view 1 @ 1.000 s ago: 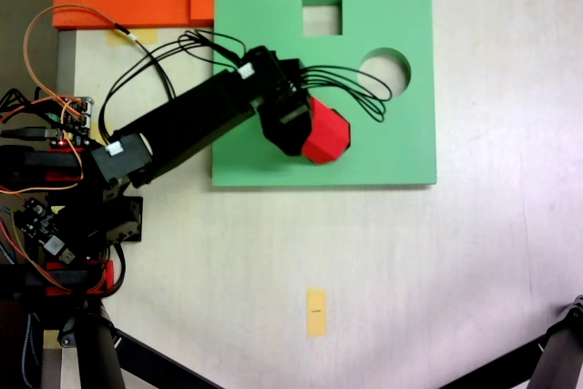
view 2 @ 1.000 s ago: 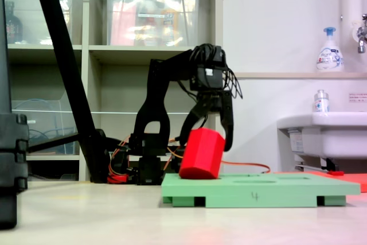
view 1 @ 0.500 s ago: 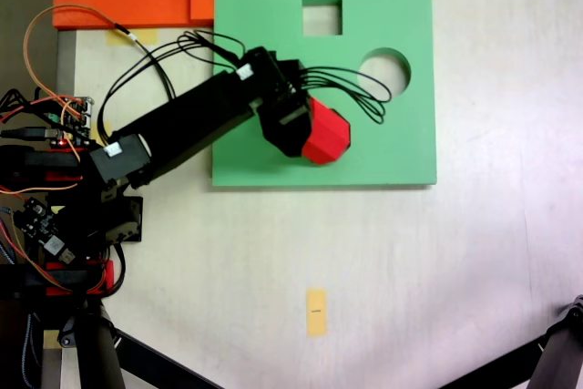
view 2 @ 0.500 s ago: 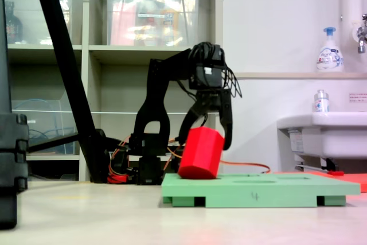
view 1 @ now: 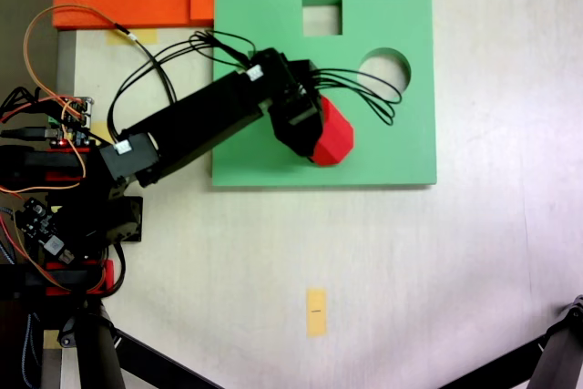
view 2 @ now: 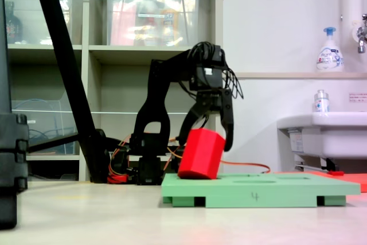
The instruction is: Put the octagonal pillar block into the corresponding hole
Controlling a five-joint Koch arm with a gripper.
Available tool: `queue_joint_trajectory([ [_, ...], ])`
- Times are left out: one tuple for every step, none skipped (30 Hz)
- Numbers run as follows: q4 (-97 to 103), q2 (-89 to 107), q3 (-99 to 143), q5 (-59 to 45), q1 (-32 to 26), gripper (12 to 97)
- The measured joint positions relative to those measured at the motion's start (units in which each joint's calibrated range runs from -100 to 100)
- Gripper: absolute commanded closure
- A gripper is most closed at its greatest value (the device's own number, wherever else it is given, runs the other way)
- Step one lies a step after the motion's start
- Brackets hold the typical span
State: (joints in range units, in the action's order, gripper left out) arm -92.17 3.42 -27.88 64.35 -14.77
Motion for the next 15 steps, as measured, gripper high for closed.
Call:
queue_joint_trajectory([
  [0.29,-0.27,0.0,0.0,0.2,67.4],
  [0.69,-0.55,-0.1,-0.05,0.34,66.6],
  [1.08,-0.82,-0.1,-0.05,0.49,66.4],
  [1.37,-1.09,-0.1,-0.05,0.54,66.4],
  [1.47,-1.37,-0.1,-0.05,0.63,65.7],
  [1.57,-1.64,-0.1,-0.05,0.63,65.2],
  [1.57,-1.92,-0.1,-0.05,0.68,65.2],
  [1.57,-1.92,-0.1,-0.05,0.73,65.2],
  [1.66,-1.92,-0.1,-0.05,0.83,65.2],
  [1.66,-1.92,-0.1,-0.05,0.88,65.3],
  [1.66,-1.92,-0.1,-0.05,0.88,65.3],
  [1.66,-1.78,-0.1,-0.05,0.93,65.6],
  [1.66,-0.82,-0.1,-0.05,0.88,65.6],
  [1.76,0.68,0.39,-0.05,0.93,65.7],
  [1.76,2.19,0.78,-0.05,0.83,65.8],
])
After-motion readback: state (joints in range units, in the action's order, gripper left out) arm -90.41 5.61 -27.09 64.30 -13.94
